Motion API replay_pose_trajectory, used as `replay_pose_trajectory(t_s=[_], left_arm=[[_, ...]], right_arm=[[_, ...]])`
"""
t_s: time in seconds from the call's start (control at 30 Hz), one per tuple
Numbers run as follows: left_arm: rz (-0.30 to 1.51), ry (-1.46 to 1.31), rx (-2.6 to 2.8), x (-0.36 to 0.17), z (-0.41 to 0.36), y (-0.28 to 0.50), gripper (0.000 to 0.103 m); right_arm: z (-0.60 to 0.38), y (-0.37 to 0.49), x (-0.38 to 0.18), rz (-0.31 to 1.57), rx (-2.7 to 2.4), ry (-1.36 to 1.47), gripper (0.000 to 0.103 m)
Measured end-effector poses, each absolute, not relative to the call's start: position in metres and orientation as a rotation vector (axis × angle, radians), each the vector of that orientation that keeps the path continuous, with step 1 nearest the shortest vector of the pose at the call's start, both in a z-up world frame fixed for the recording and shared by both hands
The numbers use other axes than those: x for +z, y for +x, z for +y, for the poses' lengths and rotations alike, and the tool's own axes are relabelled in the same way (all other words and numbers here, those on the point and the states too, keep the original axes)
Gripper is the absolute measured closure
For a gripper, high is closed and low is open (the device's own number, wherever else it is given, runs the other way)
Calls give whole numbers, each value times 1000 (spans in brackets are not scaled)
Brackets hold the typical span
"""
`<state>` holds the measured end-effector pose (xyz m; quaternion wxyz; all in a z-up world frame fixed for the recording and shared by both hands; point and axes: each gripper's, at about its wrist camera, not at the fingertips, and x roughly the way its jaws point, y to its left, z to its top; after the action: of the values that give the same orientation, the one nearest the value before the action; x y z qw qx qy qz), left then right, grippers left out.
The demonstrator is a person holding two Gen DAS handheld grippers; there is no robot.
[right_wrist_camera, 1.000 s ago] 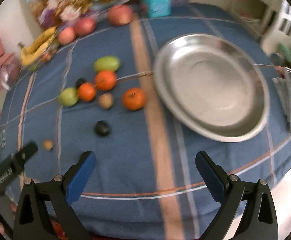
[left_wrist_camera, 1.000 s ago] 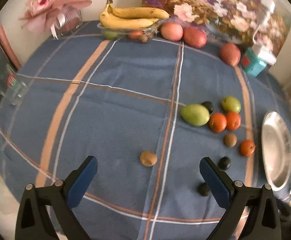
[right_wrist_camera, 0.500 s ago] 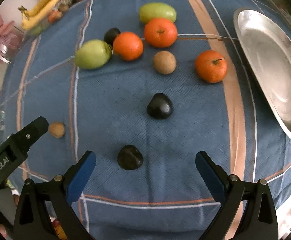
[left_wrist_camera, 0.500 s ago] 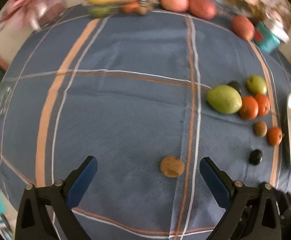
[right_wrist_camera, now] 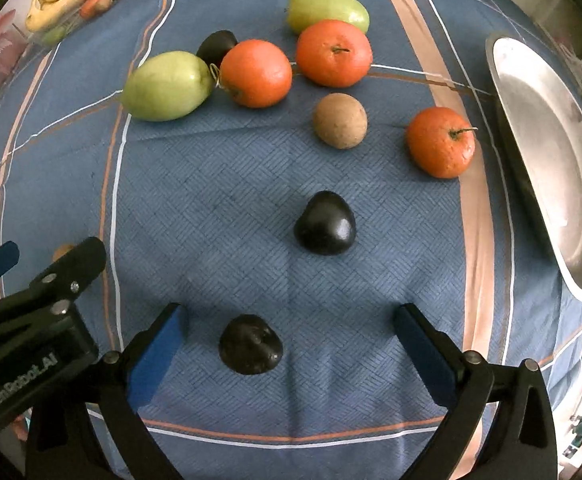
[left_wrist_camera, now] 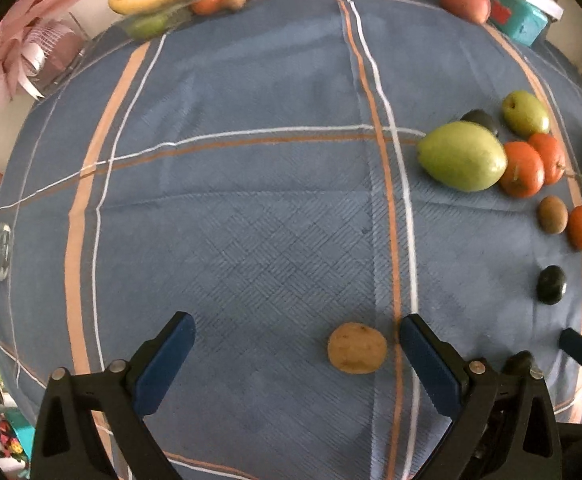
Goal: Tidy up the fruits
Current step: 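Grasp the dark plum with the right tool while the left tool grasps the brown kiwi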
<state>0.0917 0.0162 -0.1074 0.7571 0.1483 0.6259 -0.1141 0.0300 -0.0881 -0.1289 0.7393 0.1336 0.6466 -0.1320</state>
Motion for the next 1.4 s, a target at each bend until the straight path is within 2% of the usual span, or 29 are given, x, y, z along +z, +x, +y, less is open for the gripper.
replay_pose_trajectory(t_s=[0.43,0.8,0.93,1.0,1.1,1.13,1.17,1.2,1.27,1.33,1.37,1.4], left_arm=[[1375,262,-304,-122,26,114,0],[1402,233,-327,-111,28,101,1],[1406,249,-348,-106,23,97,11],[1405,260,-331,-105,22,97,17],[1404,226,-321,-98,24,98,36],[1411,200,-327,-96,26,99,45],[1418,178,-336,-94,28,100,53],[1425,161,-344,-92,31,100,56],[1439,124,-359,-90,34,102,70],[1447,85,-369,-89,36,102,76],[1449,74,-361,-90,37,102,76],[1449,70,-355,-90,37,101,76]], right_arm=[[-91,8,-119,1386,-300,293,0],[-91,11,-111,1418,-271,317,0],[-83,10,-94,1363,-250,282,4],[-78,10,-89,1349,-230,260,21],[-75,12,-92,1383,-200,279,35],[-75,12,-93,1394,-205,282,40],[-77,13,-94,1402,-216,288,49],[-78,13,-95,1403,-220,296,52],[-84,15,-93,1398,-227,328,52],[-90,15,-91,1396,-239,358,53],[-94,15,-90,1395,-244,371,57],[-98,14,-89,1392,-247,384,66]])
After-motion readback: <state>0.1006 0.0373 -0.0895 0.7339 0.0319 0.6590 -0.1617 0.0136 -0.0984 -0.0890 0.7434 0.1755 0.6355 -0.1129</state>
